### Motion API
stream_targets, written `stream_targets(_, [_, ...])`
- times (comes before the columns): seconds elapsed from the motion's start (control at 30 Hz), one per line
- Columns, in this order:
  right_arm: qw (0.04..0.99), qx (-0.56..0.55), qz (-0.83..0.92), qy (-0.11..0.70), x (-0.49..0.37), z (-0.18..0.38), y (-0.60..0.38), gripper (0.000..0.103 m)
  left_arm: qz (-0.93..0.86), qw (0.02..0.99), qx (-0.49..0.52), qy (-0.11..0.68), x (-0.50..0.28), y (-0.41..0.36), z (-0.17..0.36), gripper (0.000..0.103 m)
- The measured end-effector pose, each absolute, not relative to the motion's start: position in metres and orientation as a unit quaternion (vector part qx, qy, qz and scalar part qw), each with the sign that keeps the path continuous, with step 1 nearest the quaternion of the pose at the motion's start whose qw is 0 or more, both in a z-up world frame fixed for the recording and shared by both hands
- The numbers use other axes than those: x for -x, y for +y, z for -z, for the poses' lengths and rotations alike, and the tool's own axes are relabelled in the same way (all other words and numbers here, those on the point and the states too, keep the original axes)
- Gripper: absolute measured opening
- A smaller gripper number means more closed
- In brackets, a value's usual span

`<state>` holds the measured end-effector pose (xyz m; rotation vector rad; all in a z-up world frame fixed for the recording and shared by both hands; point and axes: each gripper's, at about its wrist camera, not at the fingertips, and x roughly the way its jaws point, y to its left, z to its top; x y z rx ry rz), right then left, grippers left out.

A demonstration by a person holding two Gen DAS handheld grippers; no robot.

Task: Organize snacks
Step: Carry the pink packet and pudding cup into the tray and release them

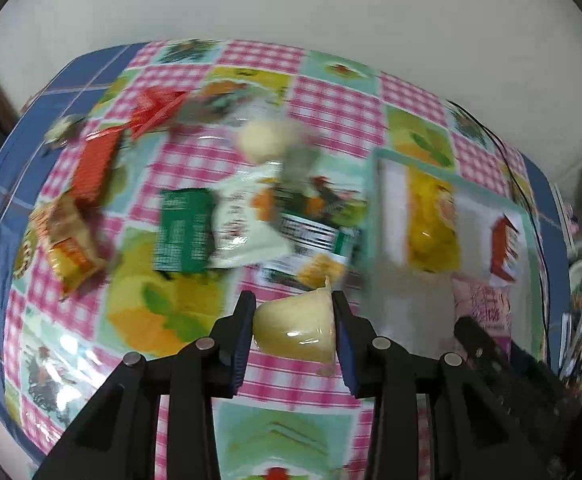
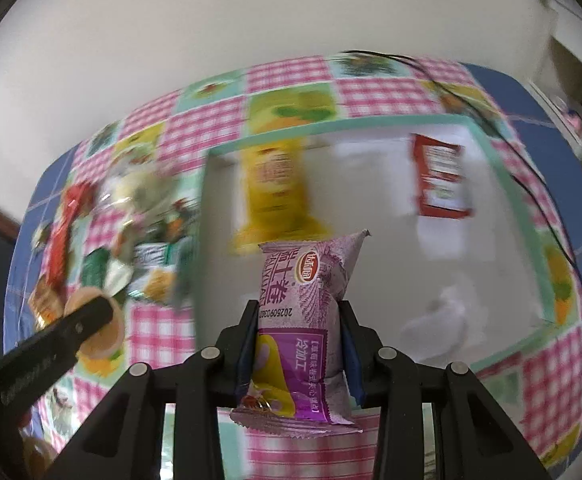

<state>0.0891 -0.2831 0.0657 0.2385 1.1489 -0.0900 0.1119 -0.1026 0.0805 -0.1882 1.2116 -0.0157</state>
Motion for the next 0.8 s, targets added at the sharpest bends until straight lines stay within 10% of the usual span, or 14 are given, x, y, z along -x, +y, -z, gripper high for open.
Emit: stream_targets(0.8, [0.827,-0.195,0.137,0.509,-0.084,-0.039,-0.404,0.04,0.099,0.816,-0.009,0.569,-0.112,-0.21,-0.056,0.039])
